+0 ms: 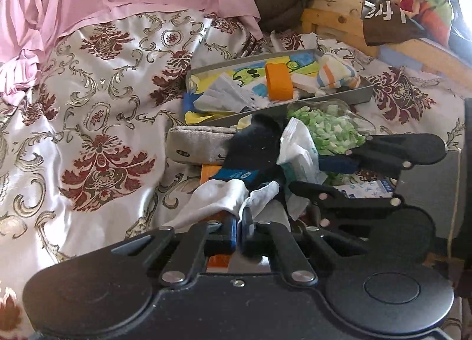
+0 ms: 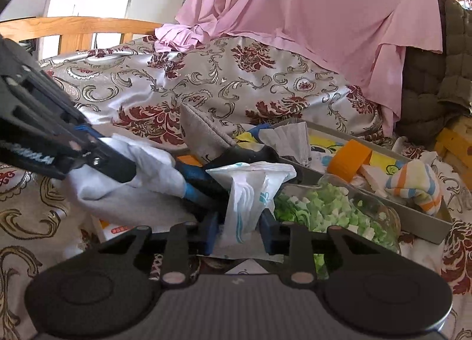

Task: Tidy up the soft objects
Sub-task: 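Lift the grey tissue and white tissue packet and carry them over the tray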

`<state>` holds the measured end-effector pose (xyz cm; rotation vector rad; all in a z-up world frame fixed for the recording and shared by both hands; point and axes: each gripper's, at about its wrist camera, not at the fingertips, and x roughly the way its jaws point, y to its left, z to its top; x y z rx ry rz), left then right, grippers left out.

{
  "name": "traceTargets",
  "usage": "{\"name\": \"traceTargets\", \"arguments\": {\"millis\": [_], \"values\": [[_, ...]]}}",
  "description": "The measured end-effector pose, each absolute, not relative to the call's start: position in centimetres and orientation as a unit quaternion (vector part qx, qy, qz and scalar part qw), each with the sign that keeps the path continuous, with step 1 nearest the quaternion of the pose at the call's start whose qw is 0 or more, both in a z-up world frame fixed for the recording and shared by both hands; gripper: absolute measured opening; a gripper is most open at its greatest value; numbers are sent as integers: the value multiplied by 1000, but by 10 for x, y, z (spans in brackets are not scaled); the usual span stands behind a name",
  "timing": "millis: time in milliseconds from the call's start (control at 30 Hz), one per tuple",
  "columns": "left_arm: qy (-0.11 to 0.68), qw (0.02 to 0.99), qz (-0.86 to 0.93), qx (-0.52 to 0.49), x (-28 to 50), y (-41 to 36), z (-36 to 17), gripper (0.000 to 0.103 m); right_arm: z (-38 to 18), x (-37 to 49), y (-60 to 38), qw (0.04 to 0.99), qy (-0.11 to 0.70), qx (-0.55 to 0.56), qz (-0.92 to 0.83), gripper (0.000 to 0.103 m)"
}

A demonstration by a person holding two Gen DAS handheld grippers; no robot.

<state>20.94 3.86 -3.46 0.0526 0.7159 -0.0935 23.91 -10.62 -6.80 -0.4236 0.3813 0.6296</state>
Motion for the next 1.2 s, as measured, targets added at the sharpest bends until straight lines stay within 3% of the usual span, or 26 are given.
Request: {"name": "traceTargets", "arguments": {"millis": [567,1200], "values": [[297,954,-5,43,185,18,18,2,-48,222,-117,925,126,-198,300,30],[231,973,15,8,225,24,65,2,-23,239,-144,956,83,-125,254,30]]}}
